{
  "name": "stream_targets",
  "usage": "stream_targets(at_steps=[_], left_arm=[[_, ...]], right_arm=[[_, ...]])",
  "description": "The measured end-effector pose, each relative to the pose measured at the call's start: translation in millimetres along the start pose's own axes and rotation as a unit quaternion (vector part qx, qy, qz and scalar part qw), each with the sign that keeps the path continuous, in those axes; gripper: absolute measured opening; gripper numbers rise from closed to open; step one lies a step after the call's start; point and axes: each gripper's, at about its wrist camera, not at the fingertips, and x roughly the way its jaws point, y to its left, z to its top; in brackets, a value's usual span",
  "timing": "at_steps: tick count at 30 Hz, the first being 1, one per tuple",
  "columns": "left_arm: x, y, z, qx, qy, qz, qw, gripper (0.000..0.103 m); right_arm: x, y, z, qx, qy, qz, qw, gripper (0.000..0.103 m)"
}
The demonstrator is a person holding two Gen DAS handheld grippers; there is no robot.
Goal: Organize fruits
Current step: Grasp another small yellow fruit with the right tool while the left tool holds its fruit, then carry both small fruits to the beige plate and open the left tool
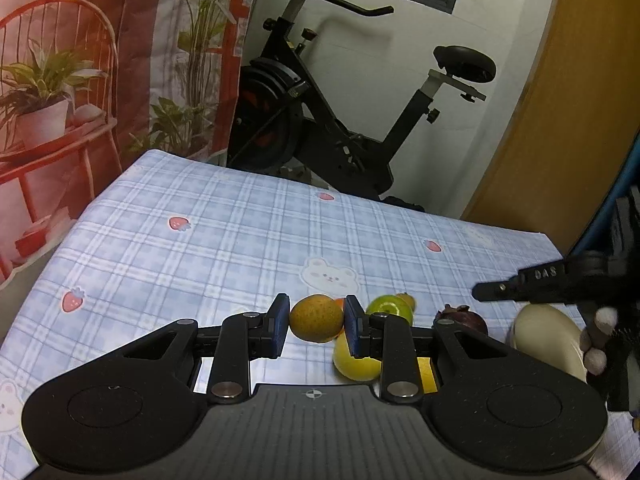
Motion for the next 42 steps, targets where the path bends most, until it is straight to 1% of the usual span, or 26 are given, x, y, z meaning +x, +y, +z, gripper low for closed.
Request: stream_targets(at_steps=[5, 8, 10, 13, 14, 15, 17, 24, 32, 38, 42], left_arm=[[0.6, 3.7, -0.5, -0.007, 0.003, 0.003, 1.0000, 0.031], [2.1, 8.1, 0.3, -0.013, 0.003, 0.005, 0.9999, 0.031], [4.5, 10.3, 0.9, -0.017, 0.003, 0.006, 0.9998, 0.031], [7.9, 13.2, 0.8, -0.021, 0.004, 0.007, 0.9998, 0.031], [9.1, 14.3, 0.4, -0.022, 0.005, 0.006, 0.9997, 0.031], [10.6, 15.1, 0.3, -0.023, 0.006, 0.005, 0.9997, 0.031], [13.1, 16.4, -0.5, -0.024, 0.008, 0.004, 0.9997, 0.031], [15.6, 17.5, -2.3, -0.027, 0.010, 0.001, 0.9996, 0.031], [13.0, 10.8, -2.3, -0.019, 0.012, 0.002, 0.9997, 0.031], [5.9, 2.7, -0.7, -0.010, 0.011, 0.002, 0.9999, 0.031], [1.7, -10.4, -0.1, -0.002, 0.011, -0.008, 0.9999, 0.031]], right_arm=[[13.6, 20.0, 10.7, -0.032, 0.007, 0.014, 0.999, 0.009], [28.5, 39.9, 15.8, -0.060, 0.019, 0.019, 0.998, 0.010], [39.8, 49.0, 17.0, -0.070, 0.032, 0.015, 0.997, 0.010], [57.4, 53.6, 17.0, -0.077, 0.062, -0.009, 0.995, 0.015], [61.6, 53.7, 15.3, -0.080, 0.071, -0.017, 0.994, 0.019], [65.2, 53.7, 14.5, -0.079, 0.080, -0.019, 0.994, 0.024], [69.3, 51.2, 13.5, -0.077, 0.092, -0.016, 0.993, 0.029], [79.2, 50.6, 15.8, -0.069, 0.108, -0.007, 0.992, 0.032], [77.2, 45.4, 14.9, -0.050, 0.105, 0.006, 0.993, 0.027], [57.4, 34.8, 13.3, -0.030, 0.074, 0.020, 0.997, 0.027], [35.2, 23.6, 12.3, -0.017, 0.045, 0.029, 0.998, 0.026]])
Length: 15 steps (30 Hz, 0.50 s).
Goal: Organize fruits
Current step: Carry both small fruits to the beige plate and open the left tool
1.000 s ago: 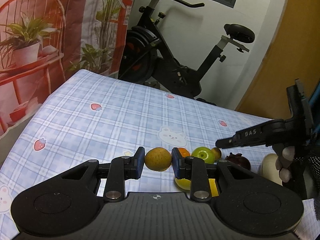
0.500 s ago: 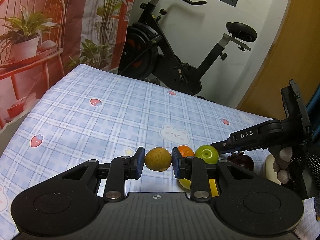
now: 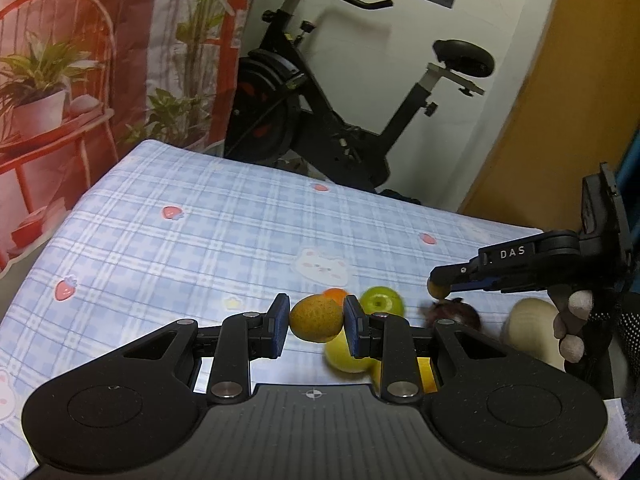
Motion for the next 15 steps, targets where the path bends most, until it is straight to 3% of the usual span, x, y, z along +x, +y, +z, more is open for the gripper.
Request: stream_targets(at_steps=[15], left_arm=[[12.8, -69.7, -8.8, 0.055, 0.022, -0.054, 0.9968, 0.031]], right_arm=[[-93.2, -69.4, -38.9, 0.067, -0.103, 0.005, 0.992, 0.026]])
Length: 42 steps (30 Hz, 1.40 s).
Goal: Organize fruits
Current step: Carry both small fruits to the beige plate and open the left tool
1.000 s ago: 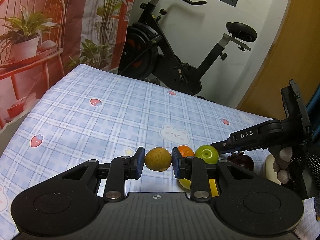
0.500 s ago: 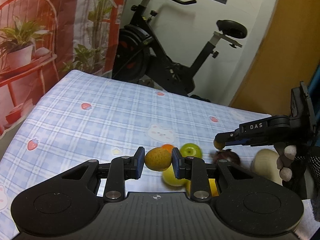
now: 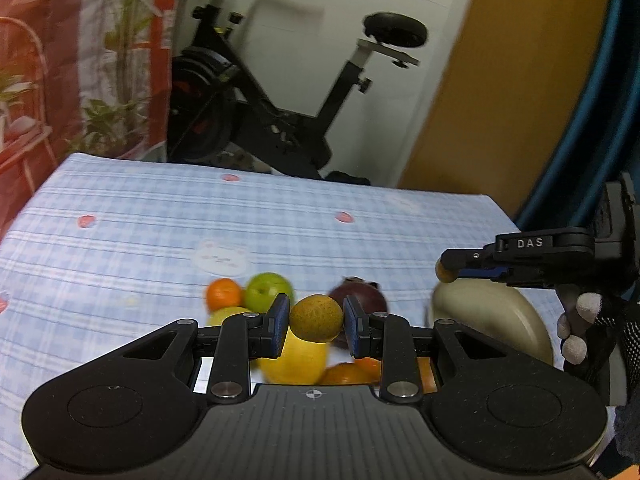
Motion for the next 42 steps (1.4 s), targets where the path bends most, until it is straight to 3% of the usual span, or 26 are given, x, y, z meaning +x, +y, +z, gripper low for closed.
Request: stream_targets(at_steps=[9, 18, 29, 38, 42], left_arm=[[33.2, -53.9, 6.0, 0.064, 0.016, -0.033, 0.9973, 0.031], [87.9, -107.1, 6.0, 0.116, 0.039, -0.063, 0.9905, 0.031], [144.1, -124.4, -5.7, 0.149, 0.098, -0.045, 0.9829, 0.031], [156.4, -139.7, -12.0, 0.210, 0.095, -0.014, 0.9729, 0.031], [157.4, -133.9, -9.9, 0.203, 0.095, -0.007, 0.9745, 0.032]], right_arm=[[-43.7, -58.6, -26.9, 0.051, -0.059, -0.028, 0.997, 0.026], [-68.5, -77.9, -50.0, 0.003, -0.133, -0.089, 0.987, 0.026], [-56.2, -93.2, -54.3, -0.037, -0.130, -0.104, 0.985, 0.026], [-49.9, -92.7, -54.6, -0.078, -0.126, -0.126, 0.981, 0.026], [-47.4, -92.8, -56.3, -0.081, -0.122, -0.131, 0.980, 0.026]])
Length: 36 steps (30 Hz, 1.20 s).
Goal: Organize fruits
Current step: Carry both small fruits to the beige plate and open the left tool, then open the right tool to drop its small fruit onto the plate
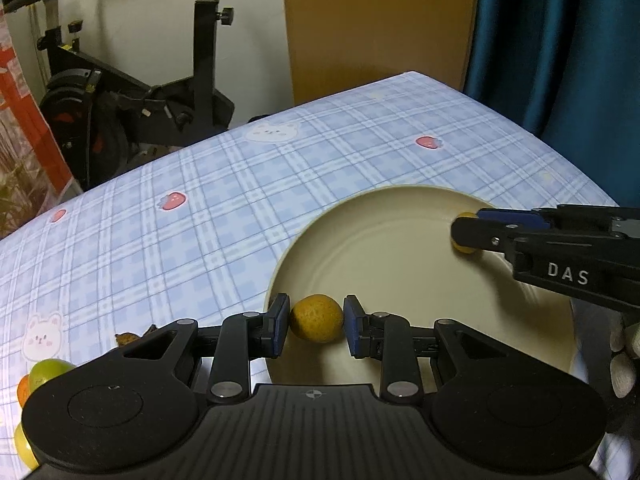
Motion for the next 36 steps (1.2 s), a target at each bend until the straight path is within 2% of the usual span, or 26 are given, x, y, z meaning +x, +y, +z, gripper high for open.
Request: stream_targets(at_steps=[6, 12, 15, 17, 19, 22, 26, 28, 29, 33, 36], left_arm=[[-1.1, 4.6, 0.3, -0.004, 0.003, 0.015, 0.9999, 0.032], [-0.5, 4.8, 1.8, -0.008, 0.005, 0.015, 0.9998, 0.033], [-5.7, 7.3, 3.1, -0.024, 0.001, 0.000, 0.9997, 0.047], [-10.5, 8.9, 4.5, -0.034, -0.006, -0.007, 0.9994, 0.052], [-19.6, 10.8, 5.7, -0.040, -0.017, 0.000, 0.9990, 0.061], [-39.0, 22.4, 5.8, -0.065, -0.038, -0.005, 0.9971, 0.061], [-70.8, 53.2, -1.0, -0.133, -0.065, -0.012, 0.9889, 0.065], [-89.2, 69.1, -9.2, -0.164, -0.083, -0.006, 0.9830, 0.075], [-98.4, 76.2, -14.3, -0.175, -0.093, 0.000, 0.9802, 0.077], [-129.6, 96.8, -31.7, -0.190, -0.112, 0.030, 0.9750, 0.081], [-146.4, 106.8, -45.7, -0.197, -0.119, 0.048, 0.9720, 0.086]], right_arm=[[1.5, 3.4, 1.5, -0.013, 0.000, -0.005, 1.000, 0.027], [3.2, 6.5, 1.8, -0.026, 0.001, -0.013, 1.000, 0.027], [2.7, 9.7, 2.3, -0.030, 0.001, -0.020, 0.999, 0.028], [-0.6, 11.5, 3.1, -0.031, -0.001, -0.021, 0.999, 0.029], [-5.0, 13.1, 5.1, -0.033, -0.005, -0.020, 0.999, 0.032], [-15.3, 16.8, 8.4, -0.033, -0.016, -0.018, 0.999, 0.035], [-29.2, 23.8, 13.5, -0.024, -0.020, -0.006, 0.999, 0.049], [-35.1, 28.3, 14.5, -0.019, -0.019, 0.000, 1.000, 0.054], [-38.7, 31.7, 14.4, -0.015, -0.020, 0.003, 1.000, 0.059], [-50.8, 44.3, 13.1, 0.000, -0.024, 0.016, 1.000, 0.082], [-56.6, 56.5, 9.5, 0.001, -0.021, 0.027, 0.999, 0.087]])
